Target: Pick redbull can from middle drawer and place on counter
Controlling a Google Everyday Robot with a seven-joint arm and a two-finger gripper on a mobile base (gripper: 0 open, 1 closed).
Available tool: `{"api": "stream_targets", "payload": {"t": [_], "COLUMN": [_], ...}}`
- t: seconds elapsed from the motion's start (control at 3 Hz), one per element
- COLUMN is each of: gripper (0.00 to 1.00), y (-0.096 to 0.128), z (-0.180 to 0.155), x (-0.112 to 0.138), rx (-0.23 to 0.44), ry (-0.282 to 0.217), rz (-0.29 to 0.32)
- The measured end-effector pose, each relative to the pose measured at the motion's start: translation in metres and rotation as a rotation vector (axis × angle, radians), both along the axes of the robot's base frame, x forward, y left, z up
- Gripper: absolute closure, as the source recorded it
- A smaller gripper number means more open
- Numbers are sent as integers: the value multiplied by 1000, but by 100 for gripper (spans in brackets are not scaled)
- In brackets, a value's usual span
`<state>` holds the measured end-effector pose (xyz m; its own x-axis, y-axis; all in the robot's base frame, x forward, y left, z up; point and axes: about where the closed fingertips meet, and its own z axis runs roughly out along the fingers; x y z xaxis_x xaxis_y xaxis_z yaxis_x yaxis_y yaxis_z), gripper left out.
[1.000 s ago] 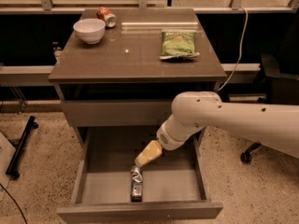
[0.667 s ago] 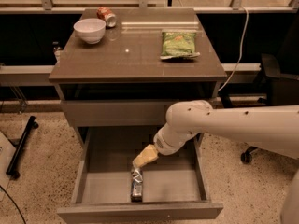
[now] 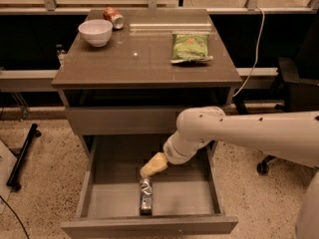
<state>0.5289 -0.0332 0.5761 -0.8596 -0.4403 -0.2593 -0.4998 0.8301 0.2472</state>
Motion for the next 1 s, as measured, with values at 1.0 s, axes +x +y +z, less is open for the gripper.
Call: {"api": "stream_targets", "payload": {"t": [1.0], "gripper": [0], "y": [28], "z": [-103], "x": [18], "rx": [1], "ry": [146], "rz": [-210]}}
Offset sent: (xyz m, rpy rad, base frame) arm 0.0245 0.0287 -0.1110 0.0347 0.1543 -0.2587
